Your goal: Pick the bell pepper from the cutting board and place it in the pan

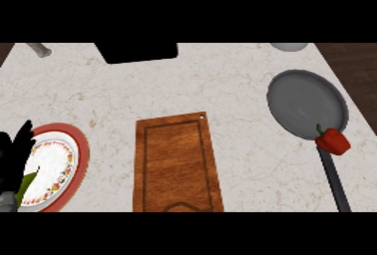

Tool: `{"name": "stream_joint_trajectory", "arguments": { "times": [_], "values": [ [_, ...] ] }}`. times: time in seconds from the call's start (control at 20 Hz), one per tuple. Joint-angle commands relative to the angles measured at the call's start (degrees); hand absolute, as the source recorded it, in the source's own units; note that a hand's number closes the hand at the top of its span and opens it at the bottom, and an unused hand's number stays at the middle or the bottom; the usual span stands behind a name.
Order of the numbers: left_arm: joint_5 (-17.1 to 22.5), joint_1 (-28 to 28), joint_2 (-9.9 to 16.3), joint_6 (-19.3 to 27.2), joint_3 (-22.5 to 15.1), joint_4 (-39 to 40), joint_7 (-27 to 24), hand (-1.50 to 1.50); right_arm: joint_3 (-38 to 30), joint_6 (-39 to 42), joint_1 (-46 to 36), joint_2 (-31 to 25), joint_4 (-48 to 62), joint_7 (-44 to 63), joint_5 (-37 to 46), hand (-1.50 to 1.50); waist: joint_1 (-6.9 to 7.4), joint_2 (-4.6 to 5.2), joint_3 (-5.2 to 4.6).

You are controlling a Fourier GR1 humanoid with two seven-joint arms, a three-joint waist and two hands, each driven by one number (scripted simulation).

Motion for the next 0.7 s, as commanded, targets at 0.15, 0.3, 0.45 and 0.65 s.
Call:
{"name": "stream_joint_trajectory", "arguments": {
  "times": [0.15,0.3,0.45,0.65],
  "values": [
    [-2.2,-3.9,-1.7,-0.9,-3.2,3.1,-2.7,0.00,-15.7,4.4,6.2,-7.8,9.6,-17.3,-12.6,1.50,5.76,1.15,-0.30],
    [-1.0,-6.3,0.3,-2.6,-1.7,2.2,0.5,0.00,-13.9,3.9,5.0,-3.1,10.5,-15.2,-12.3,1.50,6.65,1.16,-0.31],
    [-1.1,-9.2,-0.5,-3.4,-3.0,2.2,2.5,0.00,-10.0,3.7,-3.4,-2.3,15.3,-11.0,-10.7,1.50,7.51,1.35,-0.28],
    [-1.5,-7.1,-0.7,-3.5,-2.1,3.6,-1.3,0.00,-9.4,9.9,-9.4,-2.9,15.0,-4.2,-13.8,1.50,7.45,1.23,-0.33]
  ]
}}
